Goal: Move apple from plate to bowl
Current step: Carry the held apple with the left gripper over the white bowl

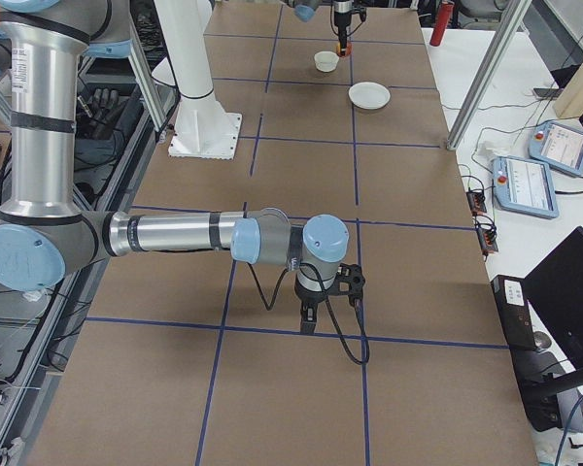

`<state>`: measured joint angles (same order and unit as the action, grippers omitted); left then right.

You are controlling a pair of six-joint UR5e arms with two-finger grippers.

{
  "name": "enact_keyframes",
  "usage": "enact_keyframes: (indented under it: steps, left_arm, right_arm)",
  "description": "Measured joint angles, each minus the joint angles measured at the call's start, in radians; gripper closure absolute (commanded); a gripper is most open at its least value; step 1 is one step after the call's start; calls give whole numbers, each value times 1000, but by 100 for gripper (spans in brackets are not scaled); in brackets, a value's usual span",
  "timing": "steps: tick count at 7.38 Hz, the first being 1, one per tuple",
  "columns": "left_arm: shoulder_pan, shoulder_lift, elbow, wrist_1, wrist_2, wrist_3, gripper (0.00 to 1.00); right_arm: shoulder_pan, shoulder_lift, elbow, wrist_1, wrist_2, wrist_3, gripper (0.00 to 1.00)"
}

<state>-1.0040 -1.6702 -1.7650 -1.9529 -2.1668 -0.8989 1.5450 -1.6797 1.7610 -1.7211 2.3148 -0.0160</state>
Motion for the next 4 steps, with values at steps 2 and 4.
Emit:
enact_keyframes:
  steps: [2,4]
  left_arm:
    - [16,136,-21,-140,20,-35,89]
    - [67,159,-10,-168,49,-80,89]
  right_arm:
    - [0,0,0,0,0,0,0]
    - [0,0,0,0,0,0,0]
